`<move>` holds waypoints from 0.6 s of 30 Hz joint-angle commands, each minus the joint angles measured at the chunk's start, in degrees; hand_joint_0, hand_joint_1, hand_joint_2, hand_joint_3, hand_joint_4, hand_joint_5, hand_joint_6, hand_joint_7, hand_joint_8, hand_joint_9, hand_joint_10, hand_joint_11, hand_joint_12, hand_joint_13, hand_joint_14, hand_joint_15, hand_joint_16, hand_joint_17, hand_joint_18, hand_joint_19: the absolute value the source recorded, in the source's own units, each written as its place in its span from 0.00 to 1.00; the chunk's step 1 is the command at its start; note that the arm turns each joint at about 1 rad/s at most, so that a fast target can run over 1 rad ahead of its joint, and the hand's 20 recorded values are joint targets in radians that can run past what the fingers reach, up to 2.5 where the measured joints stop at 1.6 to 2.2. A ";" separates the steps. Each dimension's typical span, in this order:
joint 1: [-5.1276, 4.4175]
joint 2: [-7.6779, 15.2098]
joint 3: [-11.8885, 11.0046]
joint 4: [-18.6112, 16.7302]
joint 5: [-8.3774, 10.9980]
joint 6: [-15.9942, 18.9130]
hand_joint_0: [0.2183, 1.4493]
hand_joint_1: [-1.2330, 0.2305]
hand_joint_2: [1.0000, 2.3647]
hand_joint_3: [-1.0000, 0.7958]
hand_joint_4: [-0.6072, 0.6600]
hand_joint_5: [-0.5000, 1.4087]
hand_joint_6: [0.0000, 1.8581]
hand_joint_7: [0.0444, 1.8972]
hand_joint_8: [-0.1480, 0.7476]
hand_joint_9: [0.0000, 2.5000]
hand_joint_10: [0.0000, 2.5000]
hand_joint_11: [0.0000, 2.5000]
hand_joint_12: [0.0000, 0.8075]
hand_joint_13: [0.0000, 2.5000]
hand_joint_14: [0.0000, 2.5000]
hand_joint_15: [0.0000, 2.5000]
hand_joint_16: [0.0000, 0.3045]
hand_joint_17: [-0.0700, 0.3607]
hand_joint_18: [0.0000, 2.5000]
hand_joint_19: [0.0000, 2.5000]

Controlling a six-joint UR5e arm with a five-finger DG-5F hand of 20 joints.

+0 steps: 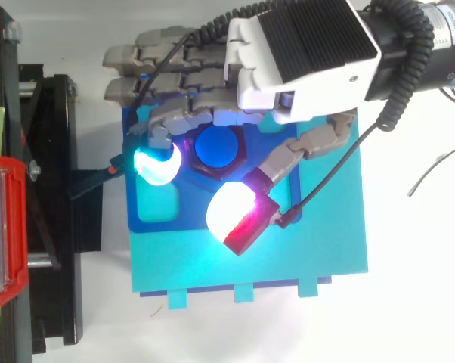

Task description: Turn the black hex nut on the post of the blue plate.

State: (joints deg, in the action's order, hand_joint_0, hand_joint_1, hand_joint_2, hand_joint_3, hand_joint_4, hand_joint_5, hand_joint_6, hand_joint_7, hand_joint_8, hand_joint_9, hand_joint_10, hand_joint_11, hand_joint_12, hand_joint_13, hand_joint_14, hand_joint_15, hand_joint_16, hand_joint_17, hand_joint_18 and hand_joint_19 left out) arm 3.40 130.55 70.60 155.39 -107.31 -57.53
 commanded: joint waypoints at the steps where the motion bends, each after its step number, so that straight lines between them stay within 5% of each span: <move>1: 0.11 -0.03 -0.02 -0.17 -0.27 -0.04 0.24 0.66 0.00 0.28 0.72 0.17 0.27 0.54 0.45 0.09 0.00 0.00 0.43 0.00 0.00 0.00 0.16 0.41 0.00 0.06; 18: 0.20 0.32 0.15 -0.79 -0.09 -1.88 0.23 0.71 0.00 0.28 0.72 0.17 0.27 0.54 0.46 0.11 0.00 0.00 0.44 0.01 0.00 0.00 0.16 0.42 0.00 0.05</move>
State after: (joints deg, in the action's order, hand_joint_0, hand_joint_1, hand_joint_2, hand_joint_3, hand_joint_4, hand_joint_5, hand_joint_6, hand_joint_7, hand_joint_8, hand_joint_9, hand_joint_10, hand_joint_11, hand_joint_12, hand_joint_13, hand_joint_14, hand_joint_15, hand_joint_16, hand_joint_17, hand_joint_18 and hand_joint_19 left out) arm 3.56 130.69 70.68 154.50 -107.42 -59.40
